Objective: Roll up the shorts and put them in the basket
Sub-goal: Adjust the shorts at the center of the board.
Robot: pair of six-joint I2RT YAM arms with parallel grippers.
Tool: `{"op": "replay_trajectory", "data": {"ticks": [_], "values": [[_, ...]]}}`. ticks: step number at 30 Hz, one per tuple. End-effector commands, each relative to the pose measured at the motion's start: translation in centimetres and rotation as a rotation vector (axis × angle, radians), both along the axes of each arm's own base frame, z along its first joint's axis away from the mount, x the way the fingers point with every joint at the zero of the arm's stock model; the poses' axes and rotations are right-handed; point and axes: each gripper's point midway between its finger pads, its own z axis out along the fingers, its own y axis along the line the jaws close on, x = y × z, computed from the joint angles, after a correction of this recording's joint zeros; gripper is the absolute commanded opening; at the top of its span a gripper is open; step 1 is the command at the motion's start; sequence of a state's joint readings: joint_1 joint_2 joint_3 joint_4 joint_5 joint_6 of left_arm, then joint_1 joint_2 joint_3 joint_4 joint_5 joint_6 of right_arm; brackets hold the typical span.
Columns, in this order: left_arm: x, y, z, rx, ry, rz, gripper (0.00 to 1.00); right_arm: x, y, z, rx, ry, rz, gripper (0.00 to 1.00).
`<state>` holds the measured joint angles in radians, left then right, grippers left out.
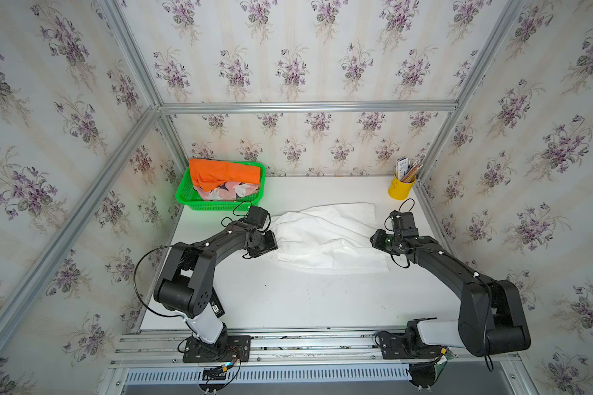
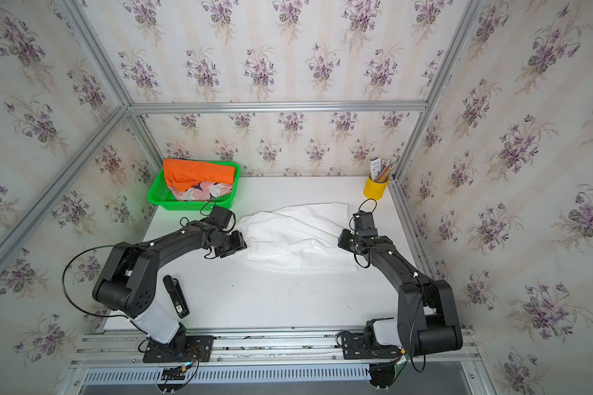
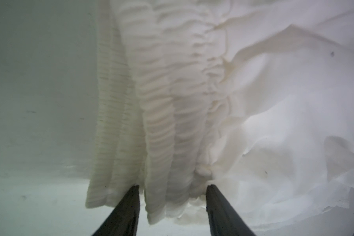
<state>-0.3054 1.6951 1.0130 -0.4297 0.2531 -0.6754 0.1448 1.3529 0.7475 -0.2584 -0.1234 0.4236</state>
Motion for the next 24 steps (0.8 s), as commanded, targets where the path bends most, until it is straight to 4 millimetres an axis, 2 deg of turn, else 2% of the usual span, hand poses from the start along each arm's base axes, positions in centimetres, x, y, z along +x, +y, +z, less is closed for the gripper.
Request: {"op": "replay_trajectory", "data": {"ticks": [1, 5, 8, 10, 13, 19, 24], "values": [[1.0, -0.1, 0.4, 0.018, -0.034, -0.03, 0.47, -0.3, -0.5, 0.0, -0.021, 0.006, -0.016, 0.4], [1.3, -0.1, 0.5, 0.03, -0.039, -0.049, 0.28, -0.8, -1.6, -0.6, -0.05, 0.022, -0.057, 0.4], [1.2, 0.0, 1.0, 0.034, -0.046, -0.056, 0.16, -1.4, -3.3, -1.6, -0.071, 0.054, -0.133, 0.42], [1.1, 0.1, 1.4, 0.035, -0.055, -0.058, 0.11, -1.7, -4.6, -2.1, -0.07, 0.064, -0.187, 0.46], [0.9, 0.3, 2.0, 0.04, -0.067, -0.058, 0.07, -2.0, -6.1, -3.1, -0.049, 0.075, -0.241, 0.54], [0.6, 0.3, 2.5, 0.033, -0.071, -0.069, 0.06, -1.0, -5.8, -4.2, 0.078, 0.074, -0.255, 0.59], [0.4, 0.3, 3.0, 0.03, -0.082, -0.067, 0.06, 0.0, -5.0, -3.4, 0.224, 0.04, -0.296, 0.59]]}}
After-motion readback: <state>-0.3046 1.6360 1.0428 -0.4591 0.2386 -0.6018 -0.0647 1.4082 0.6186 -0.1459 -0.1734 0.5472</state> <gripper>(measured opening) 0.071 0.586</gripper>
